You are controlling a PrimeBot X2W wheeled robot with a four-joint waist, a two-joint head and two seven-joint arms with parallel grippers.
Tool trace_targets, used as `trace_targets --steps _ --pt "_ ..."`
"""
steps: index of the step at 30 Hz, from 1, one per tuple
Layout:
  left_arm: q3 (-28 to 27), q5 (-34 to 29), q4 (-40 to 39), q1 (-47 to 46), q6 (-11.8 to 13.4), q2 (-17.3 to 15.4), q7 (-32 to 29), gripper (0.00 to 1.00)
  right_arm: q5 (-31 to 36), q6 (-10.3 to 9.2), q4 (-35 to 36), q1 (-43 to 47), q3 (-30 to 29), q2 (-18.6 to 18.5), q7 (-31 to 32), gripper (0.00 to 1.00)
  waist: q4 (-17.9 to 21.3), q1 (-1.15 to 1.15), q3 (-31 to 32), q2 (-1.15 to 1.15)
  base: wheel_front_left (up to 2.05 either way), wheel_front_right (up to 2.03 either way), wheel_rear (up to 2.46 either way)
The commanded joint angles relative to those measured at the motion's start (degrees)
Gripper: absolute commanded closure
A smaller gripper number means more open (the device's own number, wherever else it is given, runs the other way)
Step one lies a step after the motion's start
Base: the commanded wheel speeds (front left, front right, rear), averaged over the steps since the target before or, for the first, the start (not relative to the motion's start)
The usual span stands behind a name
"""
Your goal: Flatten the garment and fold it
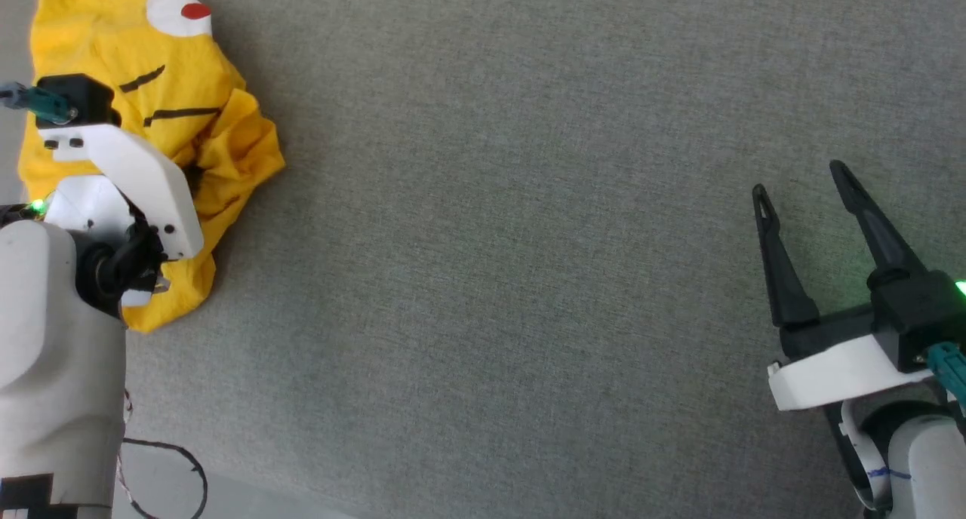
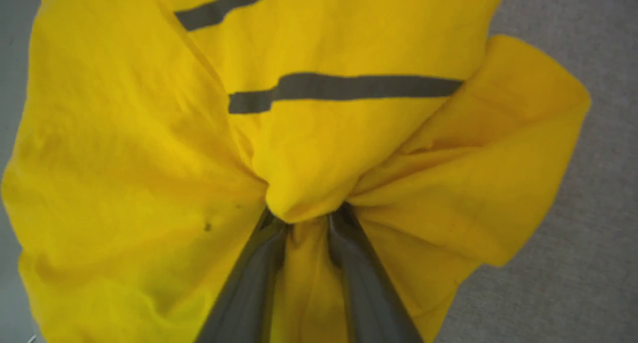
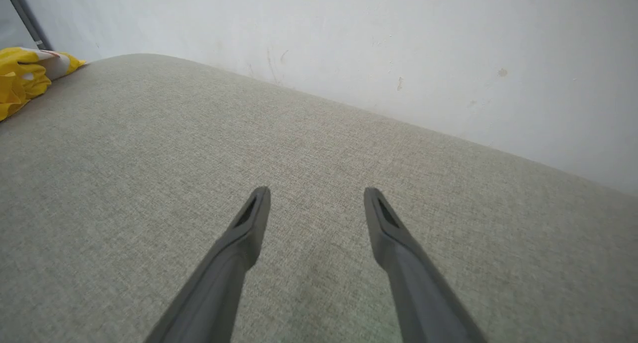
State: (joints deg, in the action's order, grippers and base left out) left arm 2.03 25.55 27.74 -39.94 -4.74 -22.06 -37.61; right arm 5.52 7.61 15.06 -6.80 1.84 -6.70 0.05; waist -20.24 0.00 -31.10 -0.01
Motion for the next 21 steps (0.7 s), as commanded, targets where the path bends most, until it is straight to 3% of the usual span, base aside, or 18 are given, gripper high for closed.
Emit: trace_targets --steps 1,13,21 --pt "0.36 -0.08 0.71 1.30 -0.07 -0.03 0.41 1.00 -0.21 -0.12 -0.16 -0.81 -0.03 -0.07 0.01 0.00 -0.09 0.00 0.52 0.01 0.00 0.00 0.00" --pt "-3.91 1.53 -2.41 -2.75 -0.28 -3.51 9.47 1.00 -1.51 -0.12 -5.25 -0.56 -0.30 2.57 -3.74 0.00 0.87 0.00 8.70 0.01 0.00 0.00 0.00" --pt "-3.10 -0.22 -7.50 -7.92 -0.59 -7.40 9.11 1.00 -2.97 -0.12 -9.91 1.97 -2.49 3.73 -7.10 0.00 3.84 0.00 16.81 0.01 0.00 0.00 0.00"
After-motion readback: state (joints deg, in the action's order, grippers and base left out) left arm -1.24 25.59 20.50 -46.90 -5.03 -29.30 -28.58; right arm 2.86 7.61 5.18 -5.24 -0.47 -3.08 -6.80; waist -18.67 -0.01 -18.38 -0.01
